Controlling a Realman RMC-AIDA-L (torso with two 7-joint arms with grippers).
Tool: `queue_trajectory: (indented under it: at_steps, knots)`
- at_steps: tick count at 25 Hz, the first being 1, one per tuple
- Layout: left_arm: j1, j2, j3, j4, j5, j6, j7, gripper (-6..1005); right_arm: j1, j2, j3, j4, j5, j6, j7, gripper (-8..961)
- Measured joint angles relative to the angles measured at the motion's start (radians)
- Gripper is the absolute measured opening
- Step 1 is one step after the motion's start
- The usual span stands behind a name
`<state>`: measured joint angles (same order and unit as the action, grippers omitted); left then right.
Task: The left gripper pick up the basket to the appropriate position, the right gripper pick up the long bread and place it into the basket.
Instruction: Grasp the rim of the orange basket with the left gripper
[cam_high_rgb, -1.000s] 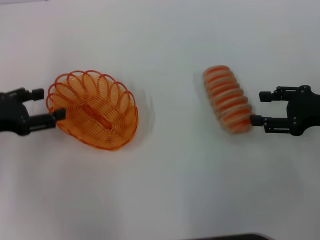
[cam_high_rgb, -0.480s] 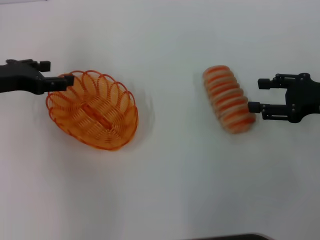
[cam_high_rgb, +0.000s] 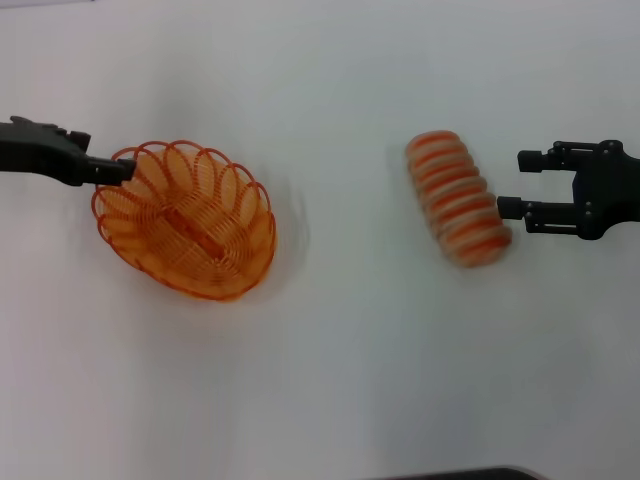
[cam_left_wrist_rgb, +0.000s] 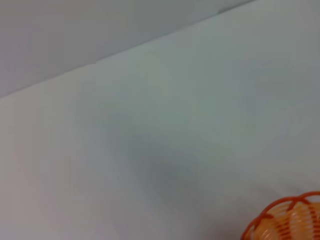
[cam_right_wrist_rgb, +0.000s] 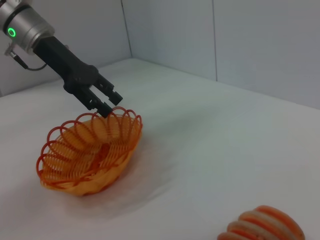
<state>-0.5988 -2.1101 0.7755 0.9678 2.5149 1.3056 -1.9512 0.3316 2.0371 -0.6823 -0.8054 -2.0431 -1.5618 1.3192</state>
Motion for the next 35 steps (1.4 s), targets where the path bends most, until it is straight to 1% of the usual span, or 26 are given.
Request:
queue_trajectory:
  at_steps: [2, 3, 6, 9, 14, 19, 30, 35]
  knots:
    - [-0.002, -0.003, 0.006, 0.000, 0.015, -0.009, -0.006, 770, 0.000, 0.000, 0.000, 0.000, 0.000, -0.001, 0.000, 733]
    - [-0.003, -0.007, 0.034, 0.000, 0.039, -0.019, -0.016, 767, 0.000, 0.000, 0.001, 0.000, 0.000, -0.001, 0.000, 733]
    - [-0.004, -0.008, 0.052, -0.002, 0.046, -0.019, -0.021, 757, 0.002, 0.000, 0.006, 0.000, 0.000, -0.002, 0.000, 733]
    - [-0.004, -0.013, 0.092, -0.006, 0.048, -0.020, -0.033, 748, 0.005, -0.001, 0.009, 0.000, 0.000, -0.002, 0.000, 732]
    - [-0.005, -0.021, 0.103, -0.009, 0.050, -0.021, -0.034, 731, 0.008, -0.002, 0.014, 0.000, 0.000, 0.004, 0.000, 732]
    - [-0.001, -0.023, 0.105, -0.010, 0.051, -0.016, -0.034, 715, 0.012, -0.001, 0.027, 0.000, 0.000, 0.006, 0.000, 732]
    - [0.000, -0.028, 0.105, -0.006, 0.052, -0.012, -0.035, 497, 0.015, 0.004, 0.047, 0.000, 0.000, 0.008, -0.001, 731]
    - [-0.004, -0.029, 0.105, -0.006, 0.052, -0.010, -0.036, 239, 0.015, 0.008, 0.052, 0.000, 0.000, 0.008, -0.005, 731]
